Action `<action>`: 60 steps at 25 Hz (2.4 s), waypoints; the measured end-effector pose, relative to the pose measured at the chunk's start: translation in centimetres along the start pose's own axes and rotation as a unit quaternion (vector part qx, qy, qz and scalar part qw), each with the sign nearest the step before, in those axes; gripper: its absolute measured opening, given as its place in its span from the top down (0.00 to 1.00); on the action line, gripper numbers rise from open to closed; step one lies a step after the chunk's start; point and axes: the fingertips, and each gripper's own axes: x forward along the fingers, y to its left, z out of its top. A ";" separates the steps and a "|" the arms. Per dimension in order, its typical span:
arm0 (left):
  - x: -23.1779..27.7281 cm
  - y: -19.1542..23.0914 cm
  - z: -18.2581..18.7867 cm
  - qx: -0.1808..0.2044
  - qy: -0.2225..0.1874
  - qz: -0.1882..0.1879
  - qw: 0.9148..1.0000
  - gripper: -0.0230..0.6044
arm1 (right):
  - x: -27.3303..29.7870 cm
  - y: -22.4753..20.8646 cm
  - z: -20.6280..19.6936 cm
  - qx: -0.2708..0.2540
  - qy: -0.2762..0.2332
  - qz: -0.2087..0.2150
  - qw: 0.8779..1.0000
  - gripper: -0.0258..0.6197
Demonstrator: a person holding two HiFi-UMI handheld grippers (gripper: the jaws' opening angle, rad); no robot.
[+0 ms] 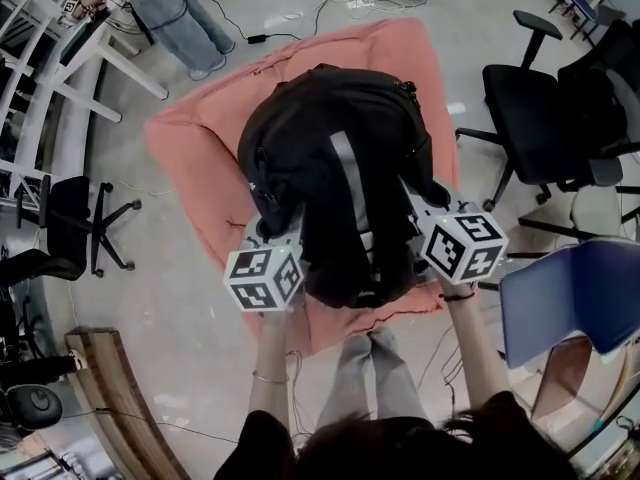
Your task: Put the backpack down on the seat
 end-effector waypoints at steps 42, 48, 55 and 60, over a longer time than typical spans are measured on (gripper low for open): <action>5.7 9.5 -3.6 -0.028 0.022 0.058 0.998 0.42 | 10.0 -1.8 -2.9 -0.001 0.052 -0.009 0.999 0.61; 3.1 9.5 -2.9 -0.022 0.012 0.078 0.997 0.42 | 8.3 -1.1 -1.8 -0.001 0.033 -0.018 0.999 0.59; -0.9 9.0 -0.4 0.005 -0.010 0.116 0.993 0.54 | 5.1 -0.1 0.3 -0.001 0.022 -0.019 1.000 0.59; -3.4 7.3 2.3 0.027 -0.030 0.133 0.990 0.88 | 3.0 1.4 1.4 -0.021 0.021 -0.011 1.000 0.73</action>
